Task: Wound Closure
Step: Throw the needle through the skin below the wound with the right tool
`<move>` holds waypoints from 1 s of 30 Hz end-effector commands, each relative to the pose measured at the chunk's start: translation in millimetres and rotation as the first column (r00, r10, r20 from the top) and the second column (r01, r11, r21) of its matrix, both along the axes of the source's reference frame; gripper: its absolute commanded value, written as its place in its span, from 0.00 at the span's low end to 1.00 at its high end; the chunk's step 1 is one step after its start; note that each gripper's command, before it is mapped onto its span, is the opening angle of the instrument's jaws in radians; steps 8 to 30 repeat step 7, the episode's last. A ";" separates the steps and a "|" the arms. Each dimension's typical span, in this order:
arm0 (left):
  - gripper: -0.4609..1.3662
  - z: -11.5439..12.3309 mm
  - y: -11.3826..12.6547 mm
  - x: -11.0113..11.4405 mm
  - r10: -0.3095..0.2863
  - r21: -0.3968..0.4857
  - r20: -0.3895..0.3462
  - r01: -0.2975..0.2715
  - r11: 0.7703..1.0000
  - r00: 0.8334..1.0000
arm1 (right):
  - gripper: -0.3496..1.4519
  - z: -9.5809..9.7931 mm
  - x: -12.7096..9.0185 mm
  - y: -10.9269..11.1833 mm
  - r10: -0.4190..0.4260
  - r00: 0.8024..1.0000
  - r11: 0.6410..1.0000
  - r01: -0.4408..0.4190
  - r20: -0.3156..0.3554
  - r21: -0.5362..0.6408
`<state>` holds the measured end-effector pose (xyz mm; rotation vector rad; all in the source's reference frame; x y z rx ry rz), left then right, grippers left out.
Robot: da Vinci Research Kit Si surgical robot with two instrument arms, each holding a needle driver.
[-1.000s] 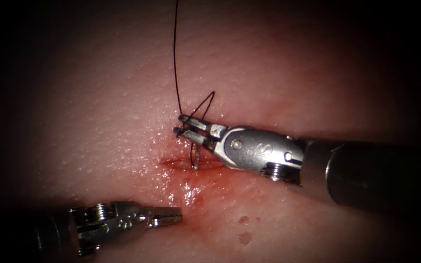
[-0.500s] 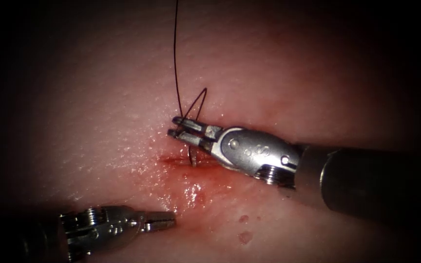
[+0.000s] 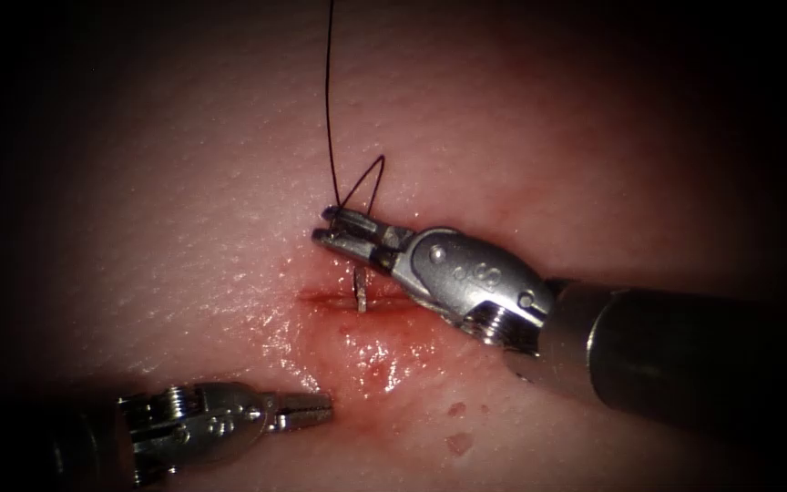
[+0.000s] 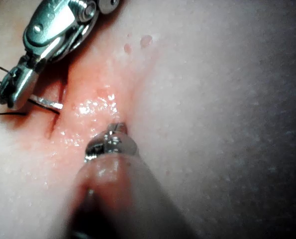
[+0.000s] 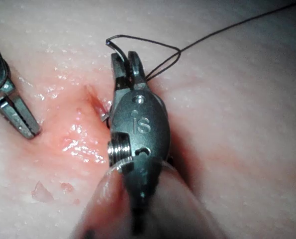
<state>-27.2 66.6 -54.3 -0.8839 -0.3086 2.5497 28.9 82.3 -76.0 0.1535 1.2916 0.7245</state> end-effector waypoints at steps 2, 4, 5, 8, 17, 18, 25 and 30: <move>0.06 0.0 0.0 0.0 0.003 0.003 0.002 -0.003 1.000 1.000 | 0.00 0.0 0.0 0.0 -0.001 1.000 1.000 0.001 0.000 0.000; 0.06 0.0 0.0 0.0 0.003 0.003 0.002 -0.003 1.000 1.000 | 0.00 -0.1 0.0 -0.1 -0.001 1.000 1.000 0.001 0.000 0.000; 0.06 0.0 0.0 0.0 0.004 0.004 0.004 -0.004 1.000 1.000 | 0.00 -0.1 0.0 -0.1 -0.001 1.000 1.000 0.001 -0.001 0.000; 0.06 0.1 -0.1 0.0 0.004 0.004 0.004 -0.004 1.000 1.000 | 0.00 -0.2 0.0 -0.1 -0.001 1.000 1.000 0.001 -0.001 0.000; 0.06 0.1 -0.1 0.0 0.004 0.004 0.004 -0.004 1.000 1.000 | 0.00 -0.2 0.0 -0.1 -0.001 1.000 1.000 0.001 -0.001 0.000; 0.06 0.1 -0.1 0.0 0.004 0.004 0.004 -0.004 1.000 1.000 | 0.00 -0.2 0.0 -0.1 -0.001 1.000 1.000 0.001 -0.001 0.000; 0.06 0.1 -0.1 0.0 0.004 0.004 0.004 -0.004 1.000 1.000 | 0.00 -0.2 0.0 -0.1 -0.001 1.000 1.000 0.001 -0.001 0.000; 0.06 0.1 -0.1 0.0 0.004 0.004 0.004 -0.004 1.000 1.000 | 0.00 -0.2 0.0 -0.1 -0.001 1.000 1.000 0.001 -0.001 0.000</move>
